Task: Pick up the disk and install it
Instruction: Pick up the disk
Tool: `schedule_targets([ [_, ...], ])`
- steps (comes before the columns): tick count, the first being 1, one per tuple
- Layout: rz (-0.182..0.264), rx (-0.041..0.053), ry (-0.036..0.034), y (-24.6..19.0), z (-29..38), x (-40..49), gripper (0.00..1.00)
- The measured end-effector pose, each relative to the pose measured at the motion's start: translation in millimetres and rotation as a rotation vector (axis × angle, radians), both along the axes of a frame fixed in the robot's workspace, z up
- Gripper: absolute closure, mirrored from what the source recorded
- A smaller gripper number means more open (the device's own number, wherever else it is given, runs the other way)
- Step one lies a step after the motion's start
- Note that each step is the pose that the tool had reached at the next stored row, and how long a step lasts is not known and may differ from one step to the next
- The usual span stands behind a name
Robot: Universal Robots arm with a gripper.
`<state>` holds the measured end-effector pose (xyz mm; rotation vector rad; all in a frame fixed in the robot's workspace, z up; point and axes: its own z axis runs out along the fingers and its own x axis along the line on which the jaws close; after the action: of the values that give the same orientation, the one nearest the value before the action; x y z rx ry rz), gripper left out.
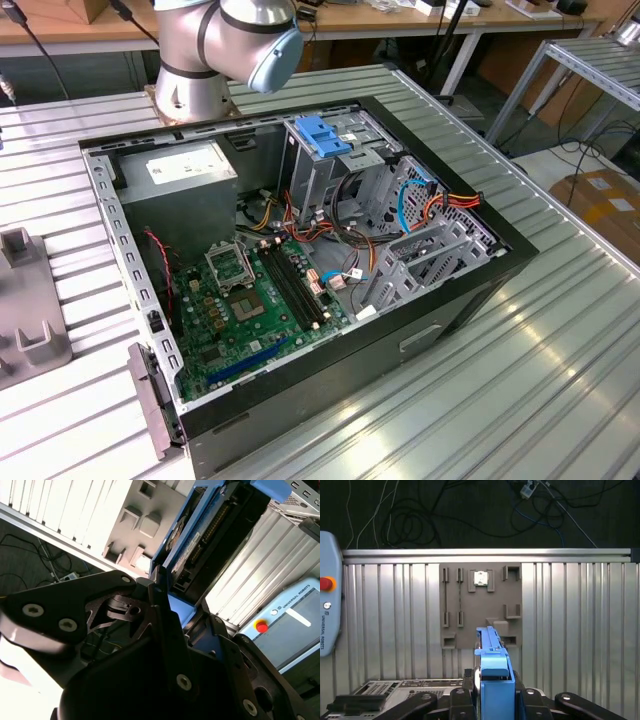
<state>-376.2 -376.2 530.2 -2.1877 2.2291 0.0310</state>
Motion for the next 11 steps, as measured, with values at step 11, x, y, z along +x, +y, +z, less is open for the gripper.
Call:
schedule_targets([
  [11, 0.000, 0.0000, 0.0000, -15.2, -5.6, 0.5, 0.63],
])
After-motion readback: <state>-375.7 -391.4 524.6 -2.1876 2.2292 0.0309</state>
